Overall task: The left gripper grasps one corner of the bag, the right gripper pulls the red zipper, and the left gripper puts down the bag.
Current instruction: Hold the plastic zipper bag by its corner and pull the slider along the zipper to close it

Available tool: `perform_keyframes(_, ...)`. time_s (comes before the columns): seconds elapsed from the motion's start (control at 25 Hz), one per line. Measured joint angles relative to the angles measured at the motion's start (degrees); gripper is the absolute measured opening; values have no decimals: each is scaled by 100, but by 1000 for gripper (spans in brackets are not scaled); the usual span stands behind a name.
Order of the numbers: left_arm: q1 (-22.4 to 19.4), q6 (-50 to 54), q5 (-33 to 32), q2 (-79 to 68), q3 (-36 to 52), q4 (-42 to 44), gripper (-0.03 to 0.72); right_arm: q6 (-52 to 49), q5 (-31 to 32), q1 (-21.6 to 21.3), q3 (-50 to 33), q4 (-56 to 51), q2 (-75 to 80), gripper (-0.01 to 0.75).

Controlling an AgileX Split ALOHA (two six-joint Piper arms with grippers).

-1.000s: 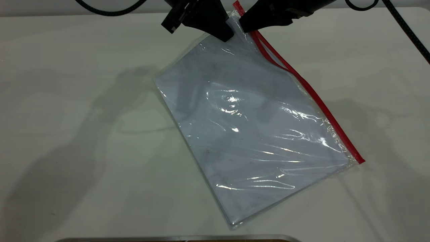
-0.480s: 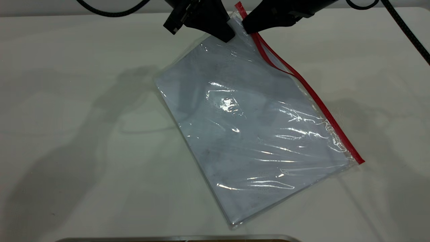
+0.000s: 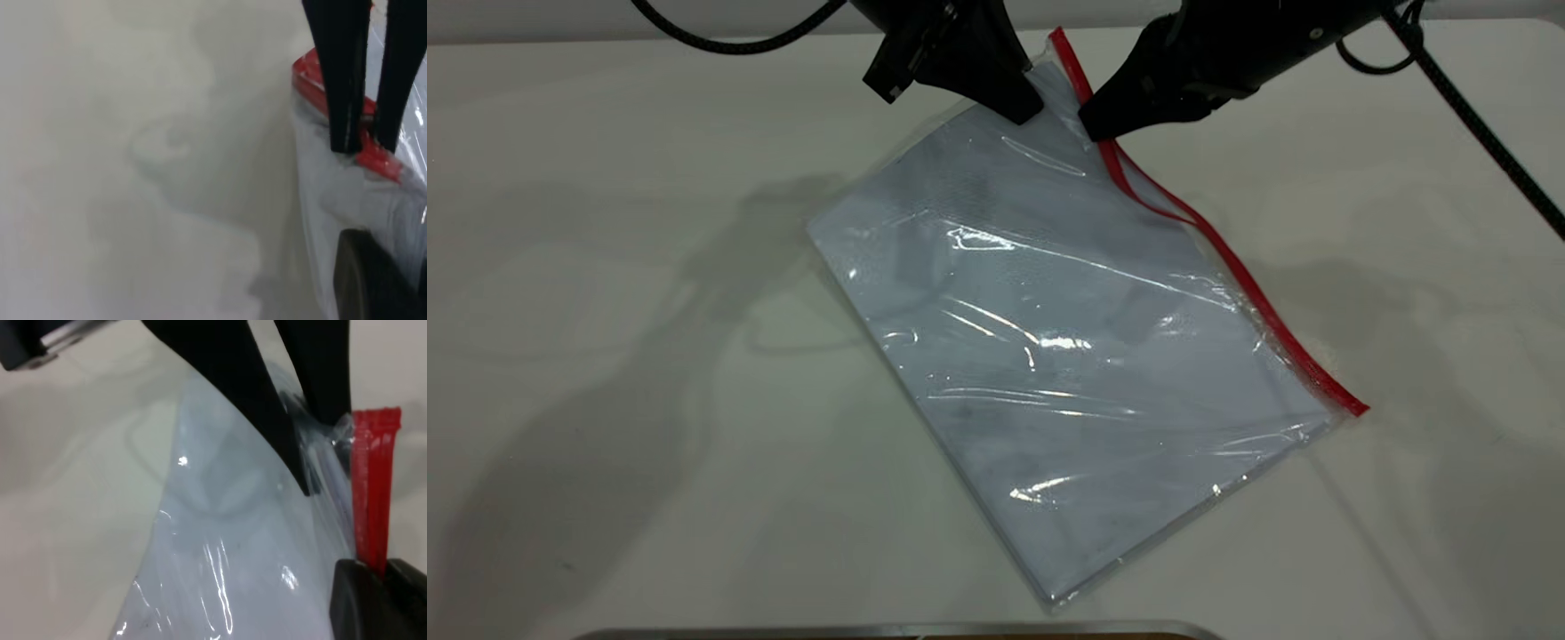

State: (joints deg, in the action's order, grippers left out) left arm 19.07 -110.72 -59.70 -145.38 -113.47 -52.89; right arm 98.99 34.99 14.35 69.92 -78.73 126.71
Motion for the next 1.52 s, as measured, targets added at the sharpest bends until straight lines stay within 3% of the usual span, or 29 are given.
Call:
perform_keyframes(0.68,-409,422,-130,-22,0,-225,54,-275,-703,40,18,641,156,47)
perform_keyframes(1.0,-649,464,-142,17,0,-348,54,-1293,-710,-382,-7,1660,220,51)
perform_keyframes(1.52,-692,529,-144,29,0,-354,54,-4007,791,-1005,-7,4199,227,62)
